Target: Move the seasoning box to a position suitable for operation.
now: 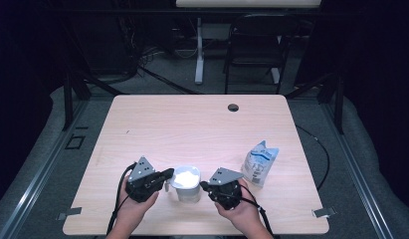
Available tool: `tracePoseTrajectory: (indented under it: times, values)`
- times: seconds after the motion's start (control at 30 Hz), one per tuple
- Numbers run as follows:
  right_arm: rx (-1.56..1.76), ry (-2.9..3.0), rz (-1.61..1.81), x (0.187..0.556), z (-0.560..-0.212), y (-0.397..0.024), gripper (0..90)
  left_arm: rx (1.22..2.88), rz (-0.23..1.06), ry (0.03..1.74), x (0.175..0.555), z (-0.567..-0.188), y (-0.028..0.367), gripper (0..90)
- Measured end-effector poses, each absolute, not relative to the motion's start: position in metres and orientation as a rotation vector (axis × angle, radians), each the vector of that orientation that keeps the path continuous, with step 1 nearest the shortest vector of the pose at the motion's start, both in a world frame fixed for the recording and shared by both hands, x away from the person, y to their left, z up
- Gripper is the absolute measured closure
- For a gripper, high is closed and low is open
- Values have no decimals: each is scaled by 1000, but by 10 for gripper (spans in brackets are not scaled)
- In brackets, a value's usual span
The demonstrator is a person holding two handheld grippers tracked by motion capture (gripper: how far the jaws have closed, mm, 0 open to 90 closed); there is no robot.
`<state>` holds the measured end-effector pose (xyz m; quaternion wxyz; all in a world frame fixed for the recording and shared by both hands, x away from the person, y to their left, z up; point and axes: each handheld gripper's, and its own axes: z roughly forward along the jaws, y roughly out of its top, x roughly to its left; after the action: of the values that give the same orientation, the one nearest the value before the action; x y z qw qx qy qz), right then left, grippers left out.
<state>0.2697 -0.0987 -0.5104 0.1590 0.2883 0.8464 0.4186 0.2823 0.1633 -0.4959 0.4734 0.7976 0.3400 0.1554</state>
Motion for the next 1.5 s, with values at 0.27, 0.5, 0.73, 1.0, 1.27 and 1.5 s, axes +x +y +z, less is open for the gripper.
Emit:
tracePoseTrajectory:
  times: [0.27, 0.5, 0.73, 1.0, 1.27, 1.5]
  values:
    - [814, 2415, 1206, 269, -508, -98, 900, 1954, 383, 831, 282, -496, 164, 900]
    - [813, 2414, 1212, 269, -504, -96, 900, 1952, 385, 833, 282, -496, 164, 900]
    - [818, 2413, 1210, 270, -503, -95, 900, 1953, 385, 832, 282, -496, 165, 899]
    - [822, 2415, 1212, 271, -499, -94, 900, 1939, 391, 858, 281, -494, 174, 859]
    - [832, 2420, 1209, 272, -493, -92, 900, 1910, 407, 894, 281, -496, 188, 792]
    - [836, 2415, 1214, 273, -488, -89, 900, 1901, 409, 922, 280, -499, 197, 710]
